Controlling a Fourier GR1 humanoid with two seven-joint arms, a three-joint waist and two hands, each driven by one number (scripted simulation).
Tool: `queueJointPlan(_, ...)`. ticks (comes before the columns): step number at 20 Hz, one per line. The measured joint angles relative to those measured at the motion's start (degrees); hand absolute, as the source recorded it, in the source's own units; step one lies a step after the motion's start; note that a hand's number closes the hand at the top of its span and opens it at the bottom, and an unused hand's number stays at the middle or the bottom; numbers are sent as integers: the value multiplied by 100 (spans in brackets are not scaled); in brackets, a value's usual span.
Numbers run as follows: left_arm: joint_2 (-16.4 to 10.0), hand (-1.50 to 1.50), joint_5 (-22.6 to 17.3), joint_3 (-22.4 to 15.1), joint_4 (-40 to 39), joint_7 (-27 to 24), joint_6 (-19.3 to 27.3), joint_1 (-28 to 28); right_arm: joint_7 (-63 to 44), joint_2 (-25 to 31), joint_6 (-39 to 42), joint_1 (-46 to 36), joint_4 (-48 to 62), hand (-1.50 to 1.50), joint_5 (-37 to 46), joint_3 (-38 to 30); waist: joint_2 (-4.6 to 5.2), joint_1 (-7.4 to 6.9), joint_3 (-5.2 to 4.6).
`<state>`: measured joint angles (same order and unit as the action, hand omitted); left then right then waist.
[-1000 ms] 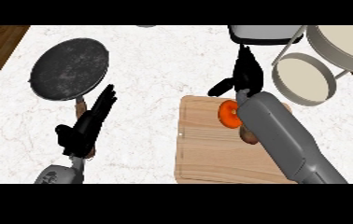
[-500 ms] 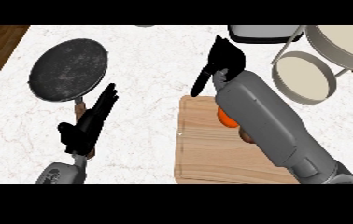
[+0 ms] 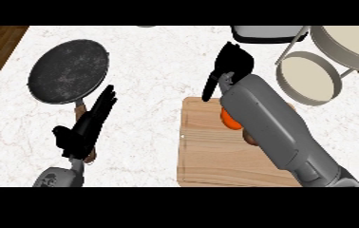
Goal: Pick the squash from the cutting board and place it in the tiered basket
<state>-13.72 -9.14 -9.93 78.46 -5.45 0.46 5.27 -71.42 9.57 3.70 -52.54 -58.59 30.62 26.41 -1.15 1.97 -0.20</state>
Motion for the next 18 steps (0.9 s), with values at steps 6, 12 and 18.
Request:
queueJointPlan(6,11,0,16,49,-74,-56,-12,10,-31,-154,102,426,46,-150,213,-207,20,12,5)
queueJointPlan(12,71,0,91,35,-156,-60,-7,107,-39,-285,102,810,-178,-150,627,-435,46,-28,9)
queueJointPlan(18,107,0,109,34,-123,-42,-26,90,-40,-353,133,1364,-416,-150,979,-673,52,-48,11)
